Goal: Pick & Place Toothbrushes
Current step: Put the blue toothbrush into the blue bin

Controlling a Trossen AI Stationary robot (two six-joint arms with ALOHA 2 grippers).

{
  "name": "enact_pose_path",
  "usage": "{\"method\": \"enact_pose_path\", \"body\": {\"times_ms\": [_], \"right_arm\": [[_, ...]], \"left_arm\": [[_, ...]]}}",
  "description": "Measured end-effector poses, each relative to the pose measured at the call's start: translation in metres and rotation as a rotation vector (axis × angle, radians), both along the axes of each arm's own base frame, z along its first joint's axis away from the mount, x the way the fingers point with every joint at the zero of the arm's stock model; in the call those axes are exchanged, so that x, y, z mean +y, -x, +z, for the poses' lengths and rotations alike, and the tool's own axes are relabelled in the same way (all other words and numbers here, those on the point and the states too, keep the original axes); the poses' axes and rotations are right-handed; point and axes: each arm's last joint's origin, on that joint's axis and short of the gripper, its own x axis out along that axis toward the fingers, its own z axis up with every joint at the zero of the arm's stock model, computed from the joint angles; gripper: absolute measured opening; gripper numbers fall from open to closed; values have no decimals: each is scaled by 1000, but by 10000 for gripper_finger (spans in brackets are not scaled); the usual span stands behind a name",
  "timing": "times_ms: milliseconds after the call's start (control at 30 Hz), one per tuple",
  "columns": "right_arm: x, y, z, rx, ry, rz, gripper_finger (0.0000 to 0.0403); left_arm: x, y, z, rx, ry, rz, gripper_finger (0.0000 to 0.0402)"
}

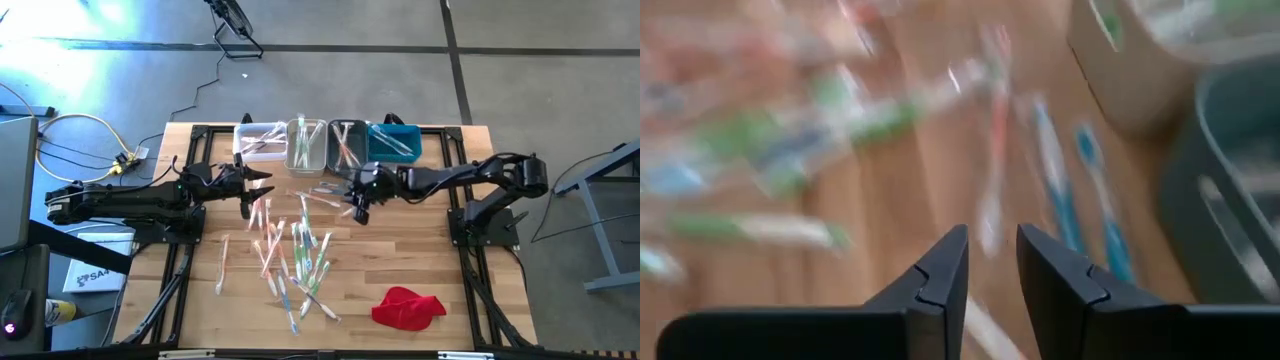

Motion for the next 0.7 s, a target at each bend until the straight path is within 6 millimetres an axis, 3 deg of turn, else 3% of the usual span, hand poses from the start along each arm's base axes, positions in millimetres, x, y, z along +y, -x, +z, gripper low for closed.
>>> {"method": "enact_pose_path", "body": {"times_ms": [233, 700], "right_arm": [[1, 18, -15, 270, 136, -85, 81], [-12, 17, -22, 270, 59, -63, 81]], "left_arm": [[0, 0, -1, 7, 2, 0, 171], [0, 0, -1, 21, -50, -2, 171]]}}
